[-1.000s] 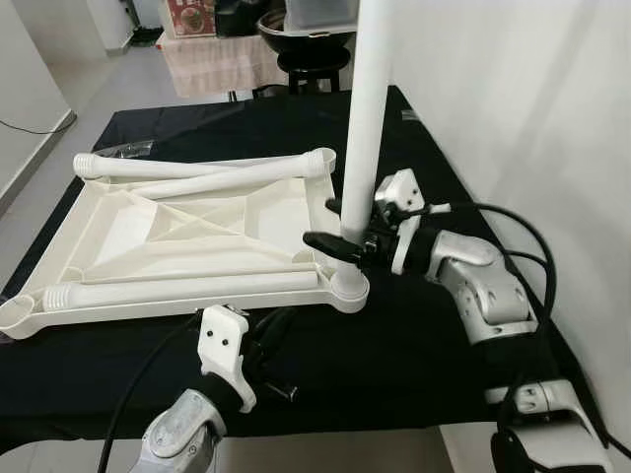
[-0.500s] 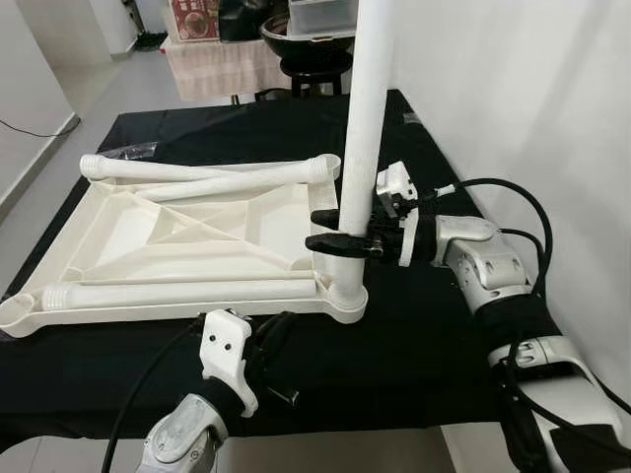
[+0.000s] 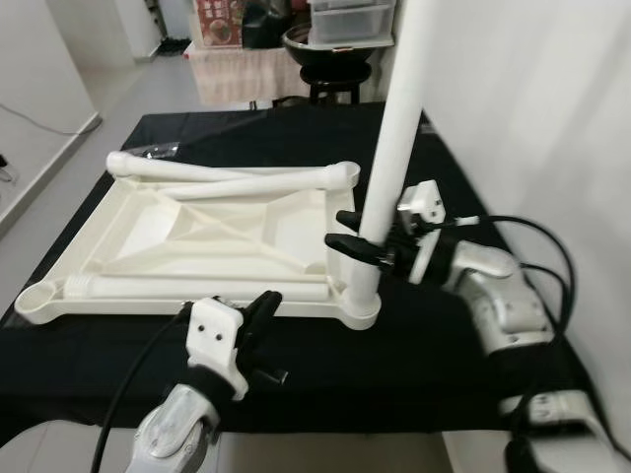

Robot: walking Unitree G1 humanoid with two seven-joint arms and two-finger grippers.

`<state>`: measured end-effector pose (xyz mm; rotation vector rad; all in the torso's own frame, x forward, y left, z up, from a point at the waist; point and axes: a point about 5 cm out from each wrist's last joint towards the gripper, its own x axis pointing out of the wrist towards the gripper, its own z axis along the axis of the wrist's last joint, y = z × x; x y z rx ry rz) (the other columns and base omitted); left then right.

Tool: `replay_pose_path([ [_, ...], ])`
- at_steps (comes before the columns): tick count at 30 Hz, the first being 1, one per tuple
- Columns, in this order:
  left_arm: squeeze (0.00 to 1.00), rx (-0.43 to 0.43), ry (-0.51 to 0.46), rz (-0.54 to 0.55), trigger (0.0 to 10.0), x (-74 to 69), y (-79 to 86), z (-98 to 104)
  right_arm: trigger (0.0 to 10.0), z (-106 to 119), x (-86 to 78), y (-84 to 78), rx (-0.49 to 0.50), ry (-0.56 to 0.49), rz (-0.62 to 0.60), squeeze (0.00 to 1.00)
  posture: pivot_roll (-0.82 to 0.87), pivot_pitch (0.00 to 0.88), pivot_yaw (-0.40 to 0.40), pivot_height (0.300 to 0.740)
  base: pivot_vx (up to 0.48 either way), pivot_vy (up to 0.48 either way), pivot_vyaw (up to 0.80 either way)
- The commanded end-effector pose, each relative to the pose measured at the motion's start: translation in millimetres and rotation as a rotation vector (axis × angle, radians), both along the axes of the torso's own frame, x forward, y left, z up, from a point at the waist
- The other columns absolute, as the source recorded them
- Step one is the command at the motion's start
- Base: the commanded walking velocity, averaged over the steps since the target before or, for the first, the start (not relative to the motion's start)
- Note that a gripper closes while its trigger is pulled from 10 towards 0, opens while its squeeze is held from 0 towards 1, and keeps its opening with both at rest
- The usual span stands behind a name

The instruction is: Building children table

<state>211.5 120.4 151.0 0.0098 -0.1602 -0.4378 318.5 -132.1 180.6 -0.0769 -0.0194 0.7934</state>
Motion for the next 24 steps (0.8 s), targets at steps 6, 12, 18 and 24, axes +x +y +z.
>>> replay_pose_path([
  [6,0.00,0.104,-0.058,0.038,10.0,-3.6,5.2,1.0,0.0,-50.9,-17.9,5.9,-0.133,0.192,-0.386,0.00,0.01,0.082,0.032,0.740,0.000,0.000,0.00],
  [12,0.00,0.130,-0.100,0.023,10.0,-7.6,2.9,0.3,0.0,-41.5,-0.4,12.3,-0.125,0.169,-0.412,0.00,0.01,0.079,0.038,0.740,0.000,0.000,0.00],
  [18,0.00,0.139,-0.069,0.037,10.0,-11.1,3.0,-5.3,10.0,-11.8,14.1,11.6,-0.046,0.100,-0.376,1.00,-0.01,0.084,0.034,0.740,0.000,0.000,0.00],
  [24,0.00,0.137,-0.072,0.034,10.0,-12.5,1.7,-4.7,10.0,25.1,30.4,4.5,0.027,-0.027,-0.189,1.00,-0.01,0.085,0.031,0.740,0.000,0.000,0.00],
])
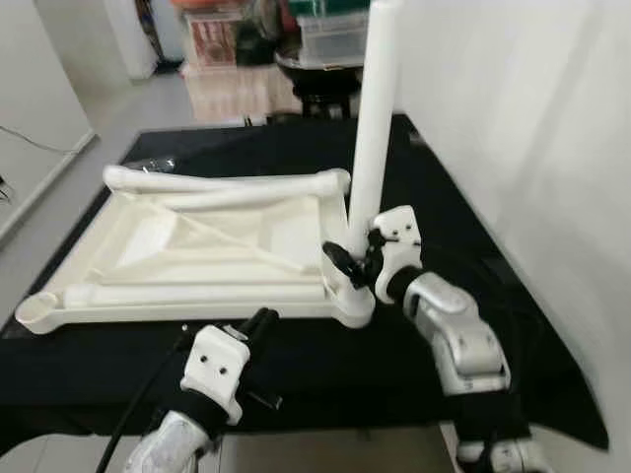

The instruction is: Building children table

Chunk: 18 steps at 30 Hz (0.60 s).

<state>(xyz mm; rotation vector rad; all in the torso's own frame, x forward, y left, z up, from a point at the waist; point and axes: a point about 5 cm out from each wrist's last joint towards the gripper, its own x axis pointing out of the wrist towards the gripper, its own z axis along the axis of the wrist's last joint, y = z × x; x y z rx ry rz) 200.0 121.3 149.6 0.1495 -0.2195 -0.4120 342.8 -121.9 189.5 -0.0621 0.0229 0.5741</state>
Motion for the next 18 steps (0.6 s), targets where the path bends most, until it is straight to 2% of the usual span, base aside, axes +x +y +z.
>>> replay_pose_path([
  [1,0.00,0.014,0.015,0.000,10.0,-1.7,0.8,-3.1,10.0,20.3,8.9,-7.4,0.008,-0.081,0.049,1.00,-0.01,0.085,0.031,0.740,0.000,0.000,0.00],
  [4,0.00,0.003,0.014,0.015,10.0,-2.9,1.5,-3.6,10.0,28.0,15.1,-8.9,0.010,-0.087,0.099,1.00,-0.01,0.084,0.030,0.740,0.000,0.000,0.00],
  [5,0.00,0.001,0.011,0.021,10.0,-3.2,1.9,-3.2,10.0,31.2,16.1,-6.8,-0.006,-0.090,0.175,0.81,-0.01,0.084,0.031,0.740,0.000,0.000,0.00],
  [6,0.00,0.000,0.009,0.024,10.0,-3.5,2.0,-2.9,10.0,33.2,16.6,-5.5,-0.019,-0.092,0.229,0.11,-0.01,0.084,0.031,0.740,0.000,0.000,0.00],
  [7,0.00,-0.006,0.011,0.029,10.0,-3.8,2.2,-3.0,10.0,34.7,15.2,-3.2,-0.045,-0.105,0.317,0.00,0.00,0.083,0.031,0.740,0.000,0.000,0.00],
  [8,0.00,-0.006,0.011,0.029,10.0,-3.8,2.2,-3.0,10.0,34.7,15.2,-3.2,-0.045,-0.105,0.317,0.00,0.00,0.083,0.031,0.740,0.000,0.000,0.00],
  [9,0.00,-0.020,0.019,0.033,10.0,-4.5,2.6,-3.3,10.0,33.4,11.3,-0.3,-0.057,-0.085,0.468,0.00,0.00,0.082,0.029,0.740,0.000,0.000,0.00],
  [11,0.00,-0.036,0.021,0.040,10.0,-4.4,3.4,-2.8,10.0,29.2,9.7,0.4,-0.062,-0.053,0.566,0.00,0.00,0.081,0.027,0.740,0.000,0.000,0.00],
  [16,0.00,-0.048,0.013,0.049,10.0,-3.3,3.7,-1.3,10.0,22.2,12.7,1.6,-0.121,-0.015,0.677,0.00,0.01,0.082,0.023,0.740,0.000,0.000,0.00],
  [18,0.00,-0.083,0.014,0.064,10.0,-2.6,4.4,0.1,10.0,24.1,16.7,2.6,-0.115,-0.014,0.689,0.00,0.01,0.082,0.020,0.740,0.000,0.000,0.00],
])
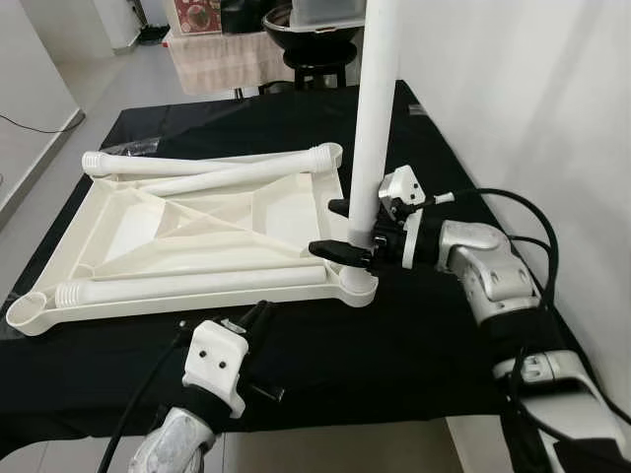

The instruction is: Building children table

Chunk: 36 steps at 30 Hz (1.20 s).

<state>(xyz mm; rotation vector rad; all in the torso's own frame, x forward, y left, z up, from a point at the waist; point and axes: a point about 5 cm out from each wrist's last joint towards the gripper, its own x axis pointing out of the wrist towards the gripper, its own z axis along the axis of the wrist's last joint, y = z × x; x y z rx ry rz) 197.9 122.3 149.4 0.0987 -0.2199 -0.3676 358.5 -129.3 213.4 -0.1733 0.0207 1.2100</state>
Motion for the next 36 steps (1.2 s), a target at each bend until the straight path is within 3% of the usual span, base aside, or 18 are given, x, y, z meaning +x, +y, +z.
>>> replay_pose_path([
  [1,0.00,-0.041,0.005,0.009,10.0,-1.0,2.0,1.8,10.0,1.1,3.6,10.3,-0.015,-0.011,0.038,0.00,0.01,0.081,0.018,0.740,0.000,0.000,0.00],
  [12,0.00,-0.108,-0.002,0.024,10.0,0.5,2.5,6.0,10.0,-5.7,6.8,3.6,-0.024,0.010,0.088,0.00,0.02,0.077,0.022,0.740,0.000,0.000,0.00],
  [13,0.00,-0.120,0.001,0.022,10.0,0.6,2.8,5.2,3.1,-8.0,6.3,1.8,-0.026,0.019,0.097,0.00,0.02,0.075,0.023,0.740,0.000,0.000,0.00],
  [14,0.00,-0.128,0.004,0.022,10.0,0.6,3.4,4.4,0.0,-9.5,6.1,0.0,-0.028,0.024,0.099,0.00,0.02,0.074,0.024,0.740,0.000,0.000,0.00],
  [21,0.00,-0.125,0.019,-0.004,10.0,-0.2,2.0,1.2,0.0,-11.8,6.8,-4.5,-0.018,0.039,0.094,0.00,0.02,0.073,0.027,0.740,0.000,0.000,0.00],
  [28,0.00,-0.121,0.074,-0.106,10.0,-2.0,-8.6,-5.4,0.0,-29.0,2.0,-21.9,-0.009,0.051,0.013,0.00,0.01,0.071,0.030,0.740,0.000,0.000,0.00],
  [33,0.00,-0.138,0.097,-0.129,10.0,1.1,-9.9,-9.0,0.0,-46.3,-5.1,-30.0,-0.015,0.051,-0.163,0.00,0.00,0.077,0.014,0.740,0.000,0.000,0.00],
  [34,0.00,-0.132,0.092,-0.129,10.0,1.8,-9.6,-8.8,0.0,-55.9,-11.3,-28.8,-0.016,0.043,-0.298,0.00,-0.01,0.088,0.005,0.740,0.000,0.000,0.00],
  [36,0.00,-0.132,0.092,-0.129,10.0,1.8,-9.6,-8.8,0.0,-55.9,-11.3,-28.8,-0.016,0.043,-0.298,0.00,-0.01,0.088,0.005,0.740,0.000,0.000,0.00],
])
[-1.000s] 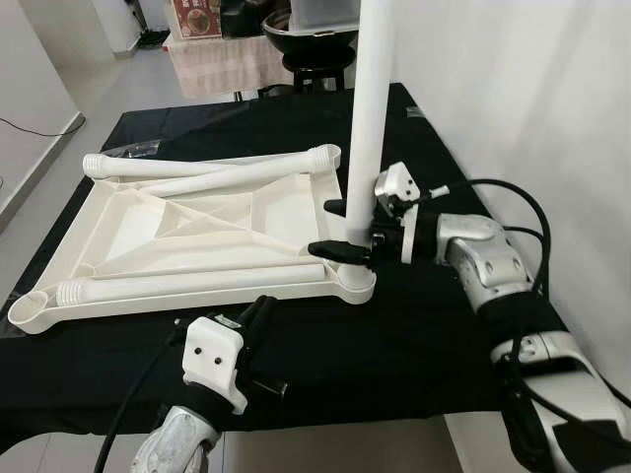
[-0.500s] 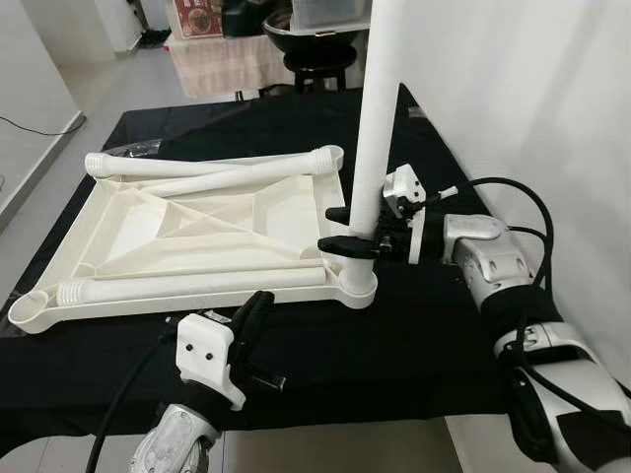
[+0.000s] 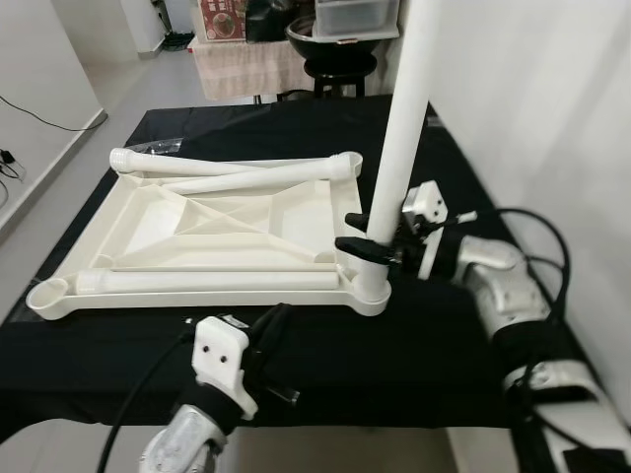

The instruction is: Building children table

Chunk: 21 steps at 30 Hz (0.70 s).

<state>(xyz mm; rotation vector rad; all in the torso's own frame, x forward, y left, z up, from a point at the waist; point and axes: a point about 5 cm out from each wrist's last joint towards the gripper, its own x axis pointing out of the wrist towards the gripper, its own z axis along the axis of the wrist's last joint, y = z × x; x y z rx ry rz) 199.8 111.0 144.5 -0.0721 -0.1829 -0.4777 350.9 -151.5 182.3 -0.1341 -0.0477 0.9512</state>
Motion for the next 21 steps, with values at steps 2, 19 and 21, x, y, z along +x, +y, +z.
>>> replay_pose_path([
  [2,0.00,0.023,0.015,0.000,10.0,0.8,2.6,-4.1,0.0,-36.5,-11.6,-5.7,-0.084,0.102,-0.327,0.00,-0.02,0.094,0.007,0.740,0.000,0.000,0.00],
  [19,0.00,0.047,0.010,0.017,10.0,12.4,5.4,-6.2,10.0,-6.0,-15.2,43.8,0.066,0.034,-0.170,1.00,-0.01,0.079,0.018,0.740,0.000,0.000,0.00],
  [21,0.00,0.045,0.010,0.015,10.0,12.6,5.1,-6.1,10.0,2.9,-12.4,41.2,0.075,0.009,-0.128,1.00,-0.01,0.079,0.019,0.740,0.000,0.000,0.00],
])
